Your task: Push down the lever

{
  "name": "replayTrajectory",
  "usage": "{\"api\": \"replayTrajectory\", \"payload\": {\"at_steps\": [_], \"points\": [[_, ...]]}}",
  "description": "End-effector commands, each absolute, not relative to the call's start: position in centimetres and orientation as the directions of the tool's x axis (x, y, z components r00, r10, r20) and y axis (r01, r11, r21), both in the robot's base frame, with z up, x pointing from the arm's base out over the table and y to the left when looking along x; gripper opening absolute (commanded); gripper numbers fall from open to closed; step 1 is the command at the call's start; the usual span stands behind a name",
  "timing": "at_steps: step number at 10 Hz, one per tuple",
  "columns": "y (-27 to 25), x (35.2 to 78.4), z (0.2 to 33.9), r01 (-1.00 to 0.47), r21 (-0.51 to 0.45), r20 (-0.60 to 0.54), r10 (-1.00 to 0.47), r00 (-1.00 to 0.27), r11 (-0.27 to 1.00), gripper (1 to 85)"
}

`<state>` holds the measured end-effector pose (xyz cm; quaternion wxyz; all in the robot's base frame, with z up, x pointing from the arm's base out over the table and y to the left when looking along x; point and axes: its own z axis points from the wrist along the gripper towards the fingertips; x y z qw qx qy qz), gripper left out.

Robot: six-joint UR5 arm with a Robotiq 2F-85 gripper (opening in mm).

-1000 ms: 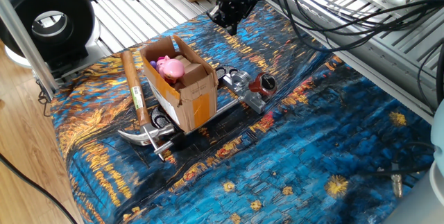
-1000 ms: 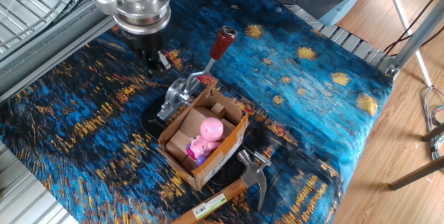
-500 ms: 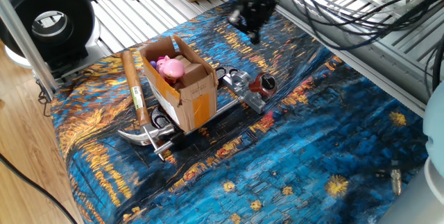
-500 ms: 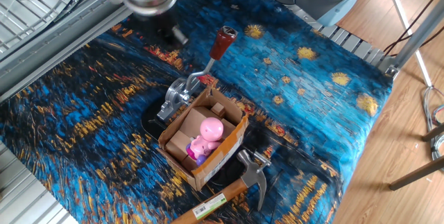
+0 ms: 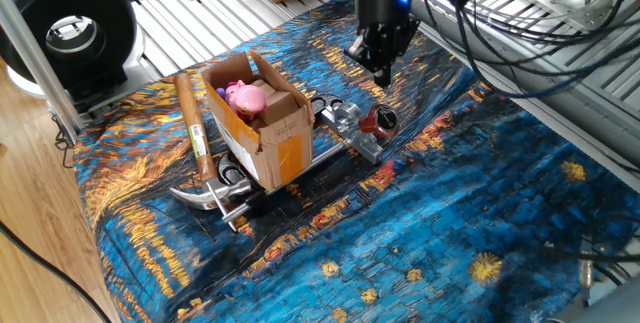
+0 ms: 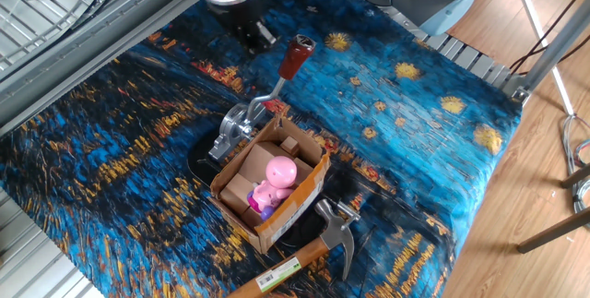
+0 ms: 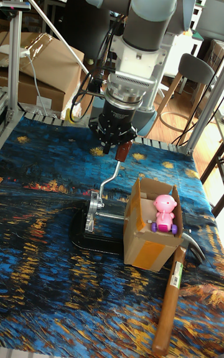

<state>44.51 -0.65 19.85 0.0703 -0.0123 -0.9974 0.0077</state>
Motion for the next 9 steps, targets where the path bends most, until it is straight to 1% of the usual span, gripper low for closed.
{"api": "replayTrajectory", "payload": {"at_steps": [1, 3, 5, 6, 7, 9], "points": [[-0.6, 45.1, 20.6, -0.024, -0.011, 0.085, -0.023, -0.996, 1.0, 1.7], [-1.7, 45.8, 21.4, -0.066, 0.001, 0.067, -0.066, -0.996, 0.998, 1.7], [-1.5, 43.6, 22.1, -0.069, 0.044, 0.133, -0.075, -0.988, 0.997, 1.7], [-2.1, 44.1, 22.0, -0.067, 0.014, 0.109, -0.068, -0.992, 0.998, 1.7], [-2.1, 44.6, 22.0, -0.063, 0.011, 0.088, -0.063, -0.994, 0.998, 1.7], [-1.5, 45.2, 21.8, -0.052, 0.032, 0.073, -0.054, -0.996, 0.998, 1.7]]}}
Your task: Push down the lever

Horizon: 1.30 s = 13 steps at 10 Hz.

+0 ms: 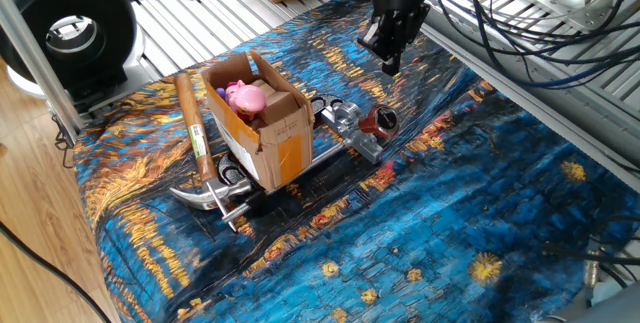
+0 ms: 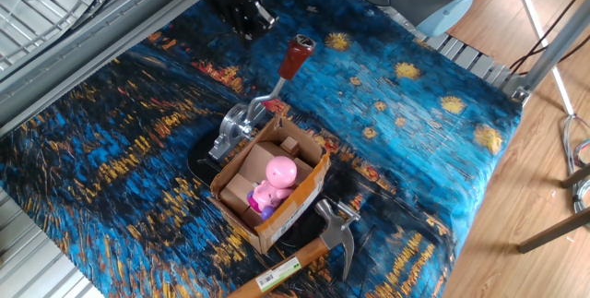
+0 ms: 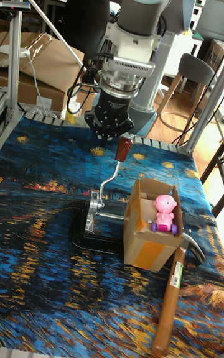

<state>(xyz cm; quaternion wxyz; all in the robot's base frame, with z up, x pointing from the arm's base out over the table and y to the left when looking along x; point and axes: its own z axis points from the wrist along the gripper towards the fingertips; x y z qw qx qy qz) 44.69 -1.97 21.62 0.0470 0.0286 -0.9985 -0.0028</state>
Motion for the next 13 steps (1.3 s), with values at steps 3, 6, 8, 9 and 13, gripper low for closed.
{"api": "replayTrajectory", "payload": {"at_steps": [3, 6, 8, 9, 13], "points": [[-1.4, 45.0, 21.6, -0.049, 0.035, 0.077, -0.052, -0.996, 0.998, 1.7], [-2.4, 46.9, 21.5, -0.057, -0.011, 0.003, -0.057, -0.998, 0.998, 1.7], [-4.2, 47.1, 21.5, -0.019, -0.079, -0.003, -0.019, -1.0, 0.997, 1.7], [-3.8, 46.2, 21.5, -0.004, -0.066, 0.031, -0.001, -1.0, 0.998, 1.7], [-0.2, 39.6, 22.5, 0.023, 0.016, 0.131, 0.021, -0.991, 1.0, 1.7]]}}
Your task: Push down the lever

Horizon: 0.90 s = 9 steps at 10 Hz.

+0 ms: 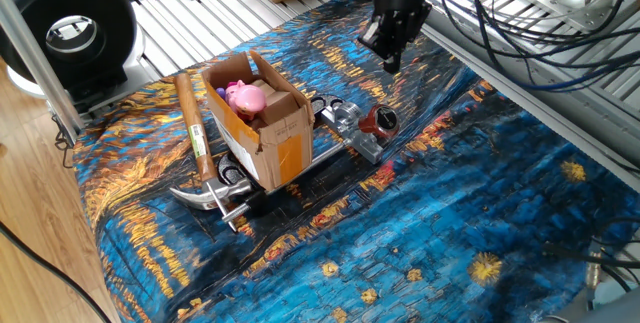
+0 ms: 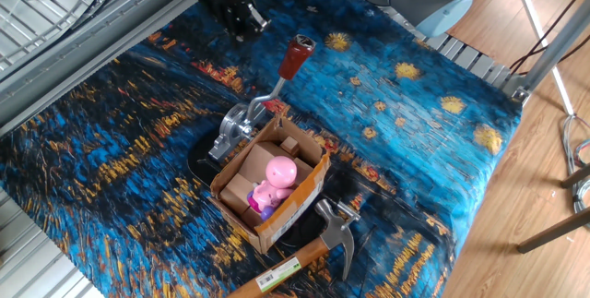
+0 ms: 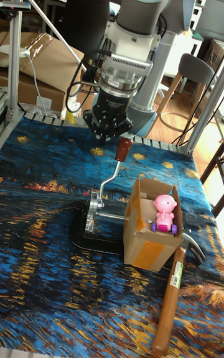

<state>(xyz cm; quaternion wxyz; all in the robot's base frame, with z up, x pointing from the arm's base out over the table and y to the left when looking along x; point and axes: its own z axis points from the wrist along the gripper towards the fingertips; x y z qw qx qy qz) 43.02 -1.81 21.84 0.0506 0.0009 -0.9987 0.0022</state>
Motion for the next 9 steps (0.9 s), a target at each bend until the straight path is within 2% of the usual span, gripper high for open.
{"api": "replayTrajectory", "payload": {"at_steps": [1, 3, 5, 7, 9], "points": [[0.0, 38.2, 22.0, 0.035, -0.025, 0.116, 0.038, -0.993, 0.999, 1.7], [1.4, 36.6, 21.0, 0.052, -0.026, 0.107, 0.055, -0.993, 0.998, 1.7], [1.7, 37.6, 20.7, 0.025, -0.003, 0.098, 0.025, -0.995, 1.0, 1.7], [1.0, 37.8, 20.9, -0.022, 0.012, 0.141, -0.024, -0.99, 1.0, 1.7], [2.1, 35.8, 20.7, -0.016, 0.035, 0.192, -0.022, -0.981, 0.999, 1.7]]}}
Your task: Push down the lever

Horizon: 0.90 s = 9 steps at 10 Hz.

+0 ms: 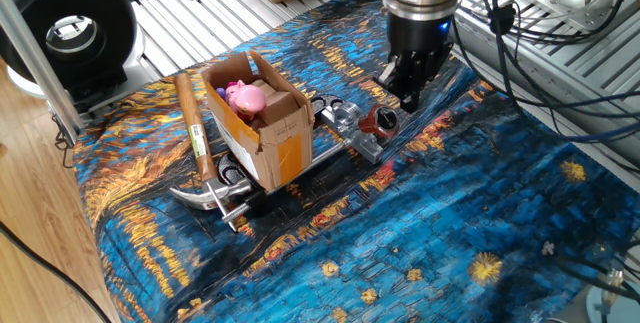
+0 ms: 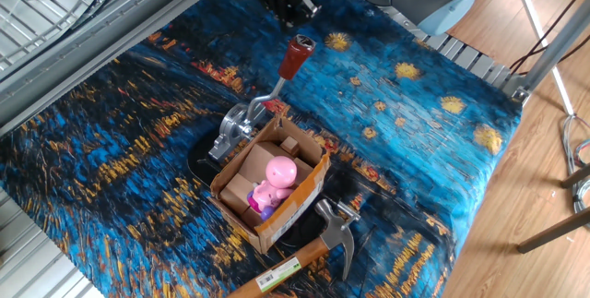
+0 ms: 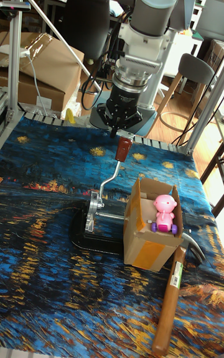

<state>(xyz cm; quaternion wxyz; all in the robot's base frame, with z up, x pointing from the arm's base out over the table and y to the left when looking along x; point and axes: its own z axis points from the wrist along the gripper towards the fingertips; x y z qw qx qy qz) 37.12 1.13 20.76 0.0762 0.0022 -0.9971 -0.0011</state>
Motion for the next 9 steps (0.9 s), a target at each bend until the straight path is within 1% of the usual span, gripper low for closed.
{"api": "replayTrajectory", "payload": {"at_steps": [1, 5, 9], "points": [[2.2, 35.2, 20.4, -0.014, 0.027, 0.191, -0.019, -0.981, 1.0, 1.7], [2.2, 33.7, 19.6, -0.007, 0.006, 0.203, -0.008, -0.979, 1.0, 1.7], [3.8, 33.1, 18.8, 0.01, 0.024, 0.196, 0.005, -0.981, 1.0, 1.7]]}}
